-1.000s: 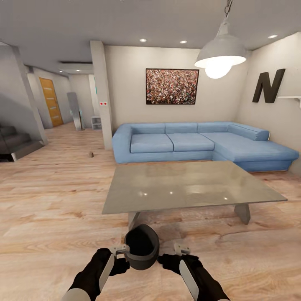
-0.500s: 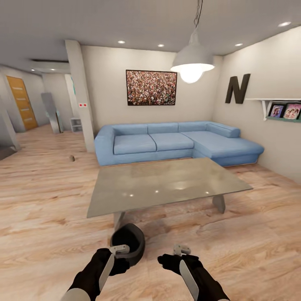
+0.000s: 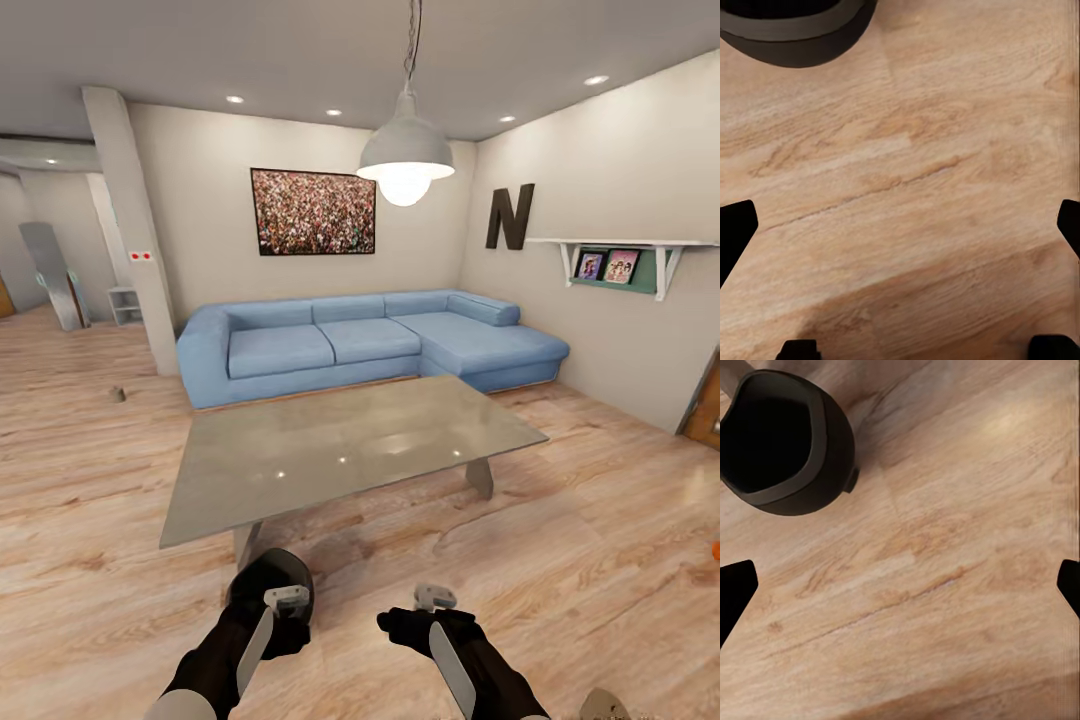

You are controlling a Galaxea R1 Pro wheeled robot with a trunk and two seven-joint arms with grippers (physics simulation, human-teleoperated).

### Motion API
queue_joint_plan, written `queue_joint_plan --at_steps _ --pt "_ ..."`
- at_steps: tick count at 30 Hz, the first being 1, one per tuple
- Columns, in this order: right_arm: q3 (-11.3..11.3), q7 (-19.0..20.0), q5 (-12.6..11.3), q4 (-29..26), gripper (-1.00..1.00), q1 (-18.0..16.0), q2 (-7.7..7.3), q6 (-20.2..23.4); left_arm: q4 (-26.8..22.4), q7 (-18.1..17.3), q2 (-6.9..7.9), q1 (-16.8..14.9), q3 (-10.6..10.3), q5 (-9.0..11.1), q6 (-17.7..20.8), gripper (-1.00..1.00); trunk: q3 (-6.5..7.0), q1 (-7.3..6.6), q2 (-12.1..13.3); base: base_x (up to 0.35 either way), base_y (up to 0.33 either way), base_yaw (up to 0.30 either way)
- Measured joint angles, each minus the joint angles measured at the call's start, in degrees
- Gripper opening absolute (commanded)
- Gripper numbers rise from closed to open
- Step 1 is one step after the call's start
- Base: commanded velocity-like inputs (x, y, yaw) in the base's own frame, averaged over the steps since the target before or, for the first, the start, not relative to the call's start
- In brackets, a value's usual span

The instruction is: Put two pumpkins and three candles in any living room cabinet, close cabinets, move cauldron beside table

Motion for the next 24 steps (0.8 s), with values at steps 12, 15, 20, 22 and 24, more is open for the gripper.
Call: queue_joint_plan --at_steps 12,15,20,22,24 --pt "-0.08 0.01 0.09 0.04 1.00 0.00 0.00 -0.11 0.00 0.10 0.02 0.00 -0.04 -0.09 0.00 1.00 2.15 -2.64 4.81 0.000 0.000 -0.281" --pt "-0.09 0.00 0.10 0.04 1.00 0.00 0.00 -0.14 0.00 0.81 0.02 0.00 -0.04 -0.21 0.00 1.00 2.69 -3.29 6.02 0.000 0.000 -0.281" --pt "-0.15 -0.08 0.10 0.04 1.00 0.00 0.00 -0.16 0.00 4.05 0.02 0.00 -0.04 -0.33 0.00 1.00 3.59 -4.39 8.02 0.000 0.000 -0.281" --pt "-0.16 -0.25 0.11 0.01 1.00 0.02 0.00 -0.16 0.14 5.31 0.02 0.00 -0.04 -0.33 -0.03 1.00 3.95 -4.83 8.82 0.000 0.000 -0.281" --pt "-0.42 -1.67 0.11 -0.01 1.00 0.11 0.00 -0.16 0.42 7.88 0.02 0.00 -0.09 -0.39 -0.23 1.00 4.31 -5.27 9.63 0.000 0.000 -0.281"
